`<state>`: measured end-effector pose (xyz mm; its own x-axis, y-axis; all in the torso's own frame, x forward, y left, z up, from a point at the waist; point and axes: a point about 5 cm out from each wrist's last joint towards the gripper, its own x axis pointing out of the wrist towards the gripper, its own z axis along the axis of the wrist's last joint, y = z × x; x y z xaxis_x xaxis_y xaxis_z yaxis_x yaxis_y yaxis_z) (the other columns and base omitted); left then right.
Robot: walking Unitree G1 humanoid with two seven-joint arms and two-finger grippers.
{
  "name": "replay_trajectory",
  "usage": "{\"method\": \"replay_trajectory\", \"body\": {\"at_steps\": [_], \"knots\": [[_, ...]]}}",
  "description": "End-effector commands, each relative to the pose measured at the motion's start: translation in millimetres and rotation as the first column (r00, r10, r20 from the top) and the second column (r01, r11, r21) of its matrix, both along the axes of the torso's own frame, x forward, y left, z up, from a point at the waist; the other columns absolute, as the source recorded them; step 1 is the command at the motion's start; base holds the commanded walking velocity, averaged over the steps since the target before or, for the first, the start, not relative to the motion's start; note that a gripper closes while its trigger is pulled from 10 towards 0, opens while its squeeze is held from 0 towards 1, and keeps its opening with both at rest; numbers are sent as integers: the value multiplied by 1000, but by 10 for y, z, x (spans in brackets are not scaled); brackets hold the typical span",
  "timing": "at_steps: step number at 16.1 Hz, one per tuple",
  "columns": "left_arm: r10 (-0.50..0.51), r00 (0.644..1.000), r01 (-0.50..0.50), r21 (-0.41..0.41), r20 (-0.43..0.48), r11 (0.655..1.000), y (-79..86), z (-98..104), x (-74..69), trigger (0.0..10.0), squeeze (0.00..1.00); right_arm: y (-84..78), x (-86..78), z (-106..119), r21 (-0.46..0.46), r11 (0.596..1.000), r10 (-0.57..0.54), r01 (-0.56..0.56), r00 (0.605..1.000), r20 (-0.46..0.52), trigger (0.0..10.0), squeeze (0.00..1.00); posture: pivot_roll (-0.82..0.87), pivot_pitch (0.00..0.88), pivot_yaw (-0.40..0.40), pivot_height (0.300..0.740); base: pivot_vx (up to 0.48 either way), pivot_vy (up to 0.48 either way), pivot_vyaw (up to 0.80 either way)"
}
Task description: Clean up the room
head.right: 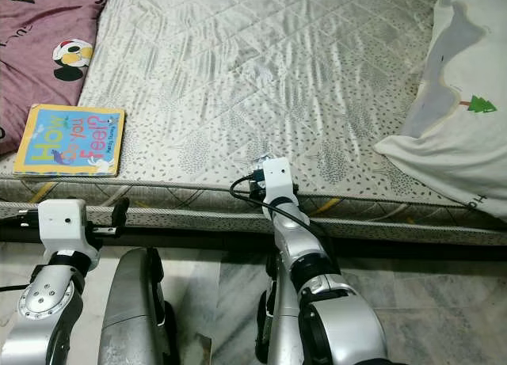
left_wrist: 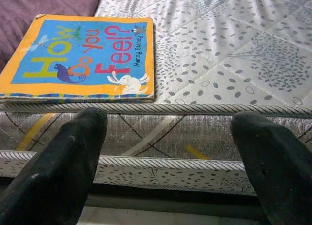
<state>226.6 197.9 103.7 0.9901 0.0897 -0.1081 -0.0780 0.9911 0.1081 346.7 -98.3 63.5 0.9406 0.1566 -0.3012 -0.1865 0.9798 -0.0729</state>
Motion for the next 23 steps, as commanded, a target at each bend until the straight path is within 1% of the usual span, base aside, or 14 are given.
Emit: {"method": "replay_trajectory", "body": {"at_steps": [1,9,12,15,19,21,22,23], "knots": [[7,999,-8,-2,-34,1000,-4,-67,-26,10000,0,-17,-36,-83,3,1000,-11,12,999,-47,0,0,162,266,-63,555,0,0,0],[3,1000,-4,-7,-30,1000,-28,-72,11,10000,0,-20,-30,-87,35,999,-10,12,998,-57,0,0,153,254,-65,555,0,0,0],[2,1000,-2,-5,-23,1000,-31,-69,57,10000,0,-13,2,-46,57,998,-11,13,999,-49,0,0,152,236,-66,555,0,0,0],[-2,1000,2,-9,-11,1000,-66,-71,117,10000,0,-44,42,9,67,998,-15,17,999,-30,0,0,141,210,-69,555,0,0,0],[-8,1000,8,-20,13,1000,-103,-53,250,10000,0,-166,104,91,83,996,-44,44,999,-2,0,0,120,169,-71,555,0,0,0],[-3,999,4,-37,38,999,-128,-37,343,10000,0,-362,161,211,130,988,-96,88,994,55,0,0,96,111,-73,555,0,0,0],[-1,999,2,-41,42,999,-127,-36,356,10000,0,-383,166,223,133,987,-97,89,993,60,0,0,91,102,-71,555,0,0,0],[15,999,-12,-60,50,998,-128,-42,412,10000,0,-487,172,292,177,980,-115,96,988,103,0,0,67,66,-62,555,0,0,0]]}}
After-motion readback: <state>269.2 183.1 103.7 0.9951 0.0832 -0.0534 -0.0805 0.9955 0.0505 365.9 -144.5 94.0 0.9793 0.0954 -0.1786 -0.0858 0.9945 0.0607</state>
